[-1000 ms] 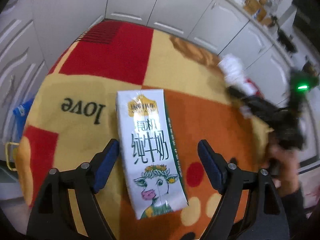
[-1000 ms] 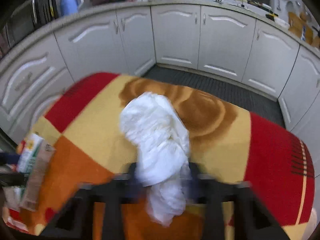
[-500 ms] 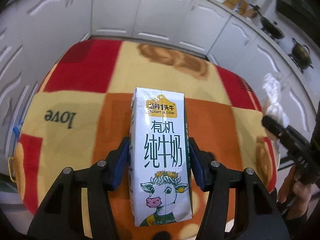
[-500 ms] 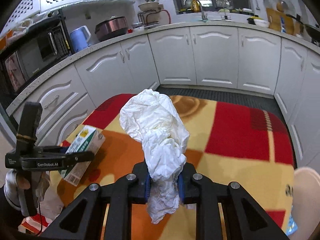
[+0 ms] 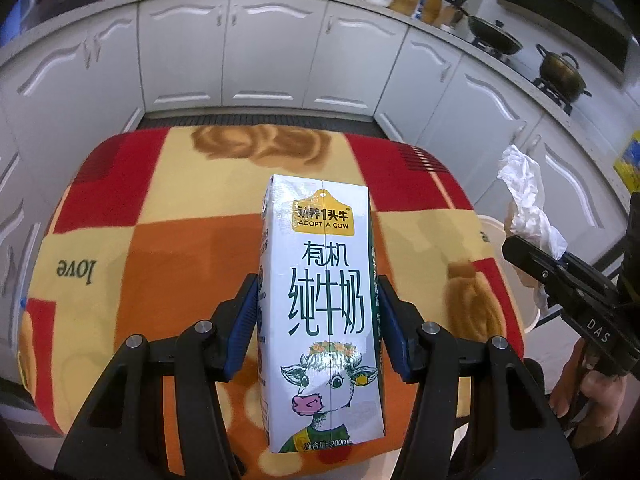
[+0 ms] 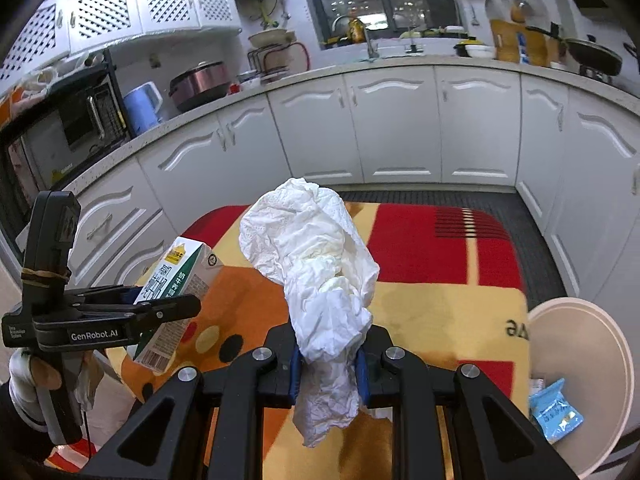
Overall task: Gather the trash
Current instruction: 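Carry the milk carton and tissue over the white bucket and release both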
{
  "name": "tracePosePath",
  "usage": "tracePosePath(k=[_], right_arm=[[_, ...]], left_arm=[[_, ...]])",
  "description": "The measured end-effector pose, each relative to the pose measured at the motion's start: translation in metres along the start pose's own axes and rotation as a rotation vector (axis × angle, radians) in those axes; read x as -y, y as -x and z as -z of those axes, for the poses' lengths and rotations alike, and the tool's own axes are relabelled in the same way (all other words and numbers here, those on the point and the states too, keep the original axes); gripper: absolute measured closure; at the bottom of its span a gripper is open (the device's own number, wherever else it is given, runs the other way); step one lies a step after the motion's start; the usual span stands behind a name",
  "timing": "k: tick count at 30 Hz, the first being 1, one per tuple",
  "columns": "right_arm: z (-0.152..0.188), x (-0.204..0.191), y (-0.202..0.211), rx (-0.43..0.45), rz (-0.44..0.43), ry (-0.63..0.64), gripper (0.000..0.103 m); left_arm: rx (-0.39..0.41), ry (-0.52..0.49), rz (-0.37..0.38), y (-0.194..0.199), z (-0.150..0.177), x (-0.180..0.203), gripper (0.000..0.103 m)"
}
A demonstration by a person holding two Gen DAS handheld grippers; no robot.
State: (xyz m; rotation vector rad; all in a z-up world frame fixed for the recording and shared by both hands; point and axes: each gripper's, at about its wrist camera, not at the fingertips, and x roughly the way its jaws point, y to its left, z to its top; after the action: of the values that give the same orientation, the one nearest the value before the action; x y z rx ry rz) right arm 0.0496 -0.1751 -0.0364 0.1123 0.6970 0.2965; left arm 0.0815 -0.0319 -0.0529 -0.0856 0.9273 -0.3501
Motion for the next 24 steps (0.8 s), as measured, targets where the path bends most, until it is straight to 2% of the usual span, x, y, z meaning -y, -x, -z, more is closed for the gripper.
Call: tracePosePath(k=[17,24], right_arm=[[0.019,0.048,0.048,0.049,0.092,-0.12,0.083],[0.028,0.08,0.064,0.056,0.155,-0.179,0.083]], left_arm=[[0.005,-0.123,0.077,-0.016,-0.008,0.079,0.048],[-0.024,-0.161,0.133,-0.036,-0.015,0.117,0.048]])
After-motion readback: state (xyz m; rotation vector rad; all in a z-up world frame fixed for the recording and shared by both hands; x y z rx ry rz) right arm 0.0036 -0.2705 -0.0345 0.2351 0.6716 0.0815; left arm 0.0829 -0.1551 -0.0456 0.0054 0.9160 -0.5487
